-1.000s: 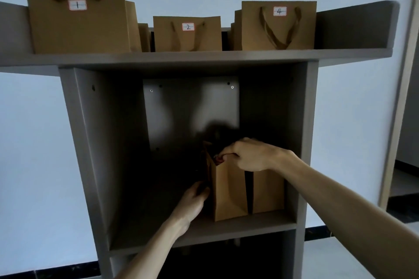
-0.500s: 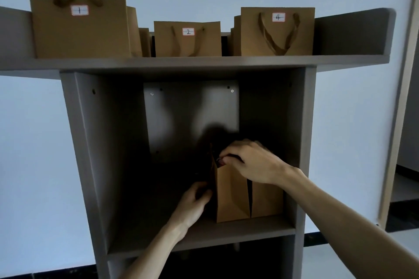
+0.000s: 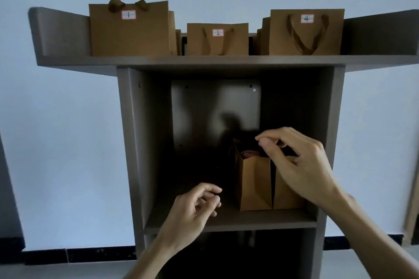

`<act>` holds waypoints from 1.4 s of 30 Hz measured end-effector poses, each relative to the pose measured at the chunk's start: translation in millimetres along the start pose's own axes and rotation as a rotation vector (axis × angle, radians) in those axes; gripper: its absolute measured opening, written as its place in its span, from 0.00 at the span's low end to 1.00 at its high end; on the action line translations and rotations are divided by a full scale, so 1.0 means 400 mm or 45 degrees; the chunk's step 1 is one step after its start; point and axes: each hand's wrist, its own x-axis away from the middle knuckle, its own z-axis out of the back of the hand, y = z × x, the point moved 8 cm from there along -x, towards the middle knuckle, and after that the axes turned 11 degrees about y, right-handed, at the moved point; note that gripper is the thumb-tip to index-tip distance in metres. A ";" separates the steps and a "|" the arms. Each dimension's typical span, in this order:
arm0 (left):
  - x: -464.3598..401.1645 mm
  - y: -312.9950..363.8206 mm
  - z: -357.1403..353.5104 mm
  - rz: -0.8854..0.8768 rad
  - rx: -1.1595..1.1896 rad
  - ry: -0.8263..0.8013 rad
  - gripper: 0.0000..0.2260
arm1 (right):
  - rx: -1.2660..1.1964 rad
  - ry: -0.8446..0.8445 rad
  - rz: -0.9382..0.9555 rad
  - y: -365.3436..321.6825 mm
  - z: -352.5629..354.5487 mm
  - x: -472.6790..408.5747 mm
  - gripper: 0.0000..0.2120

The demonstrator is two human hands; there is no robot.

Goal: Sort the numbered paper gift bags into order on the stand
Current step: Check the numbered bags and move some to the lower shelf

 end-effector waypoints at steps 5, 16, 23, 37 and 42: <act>-0.052 0.119 0.052 -0.112 -0.011 -0.002 0.07 | -0.017 0.063 0.127 -0.077 0.023 -0.123 0.06; -0.233 0.412 0.109 -0.020 0.138 -0.204 0.08 | 0.018 0.003 0.122 -0.104 0.049 -0.470 0.05; -0.377 0.602 0.189 0.140 0.184 -0.246 0.07 | 0.005 -0.135 -0.057 -0.091 0.052 -0.754 0.08; -0.637 0.811 0.334 0.253 0.076 -0.284 0.07 | 0.106 -0.400 -0.288 -0.057 -0.008 -1.033 0.08; -0.712 0.820 0.359 0.138 -0.025 -0.279 0.07 | 0.133 -0.439 -0.347 -0.039 -0.024 -1.056 0.08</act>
